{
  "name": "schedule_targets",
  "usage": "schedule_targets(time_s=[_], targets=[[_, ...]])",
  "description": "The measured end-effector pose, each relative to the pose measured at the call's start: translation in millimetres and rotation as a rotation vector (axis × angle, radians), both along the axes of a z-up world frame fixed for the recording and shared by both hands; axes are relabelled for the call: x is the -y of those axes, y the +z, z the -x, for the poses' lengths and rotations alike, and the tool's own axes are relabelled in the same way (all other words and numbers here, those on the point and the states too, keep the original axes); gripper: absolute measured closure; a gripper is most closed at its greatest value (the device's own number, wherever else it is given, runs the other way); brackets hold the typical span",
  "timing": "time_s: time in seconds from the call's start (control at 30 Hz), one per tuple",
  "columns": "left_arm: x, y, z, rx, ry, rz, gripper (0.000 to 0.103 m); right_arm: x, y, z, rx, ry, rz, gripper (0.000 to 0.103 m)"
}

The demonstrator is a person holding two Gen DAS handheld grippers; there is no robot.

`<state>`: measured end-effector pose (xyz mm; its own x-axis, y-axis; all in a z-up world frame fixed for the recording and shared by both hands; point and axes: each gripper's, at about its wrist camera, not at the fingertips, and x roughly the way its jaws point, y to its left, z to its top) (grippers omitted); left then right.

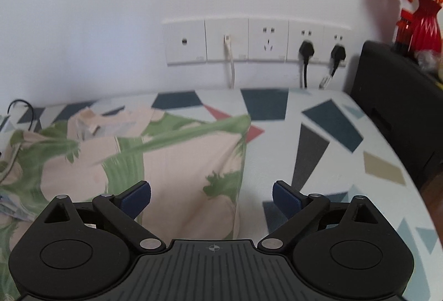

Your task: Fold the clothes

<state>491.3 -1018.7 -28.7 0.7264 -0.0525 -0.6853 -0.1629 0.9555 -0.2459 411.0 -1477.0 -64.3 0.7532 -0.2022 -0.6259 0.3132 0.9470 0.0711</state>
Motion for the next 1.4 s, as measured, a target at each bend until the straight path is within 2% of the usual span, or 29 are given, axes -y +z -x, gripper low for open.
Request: schedule_targets(time_s=[0.17,0.3,0.4,0.5,0.67,0.87,0.97,1.17,1.3,1.4], targets=[[-18,21,37,0.077,-0.019,-0.059,0.012,-5,25,33,0.063,-0.050,0.014,0.004],[-42,33,59,0.151,-0.025,-0.053,0.012,-16,39,82,0.123,-0.125,0.010,0.002],[-62,40,78,0.187,-0.045,-0.056,0.010,-29,39,122,0.123,-0.188,0.003,0.002],[-76,36,103,0.207,-0.085,-0.095,0.006,-51,34,157,0.096,-0.216,0.000,0.002],[-84,-5,144,0.119,-0.187,-0.152,0.004,-91,25,203,0.040,-0.212,0.078,0.001],[-70,-59,168,-0.019,-0.332,-0.182,0.004,-106,6,234,-0.028,-0.183,0.042,0.001],[-60,-75,167,-0.061,-0.353,-0.189,0.004,-107,-13,234,-0.072,-0.186,0.048,0.001],[-46,-91,161,-0.075,-0.384,-0.185,0.004,-109,-46,215,-0.137,-0.171,0.009,0.001],[-30,-98,157,-0.090,-0.457,-0.219,0.004,-109,-53,208,-0.137,-0.170,-0.002,0.001],[-24,-102,155,-0.103,-0.482,-0.214,0.002,-107,-56,206,-0.130,-0.161,-0.012,0.001]])
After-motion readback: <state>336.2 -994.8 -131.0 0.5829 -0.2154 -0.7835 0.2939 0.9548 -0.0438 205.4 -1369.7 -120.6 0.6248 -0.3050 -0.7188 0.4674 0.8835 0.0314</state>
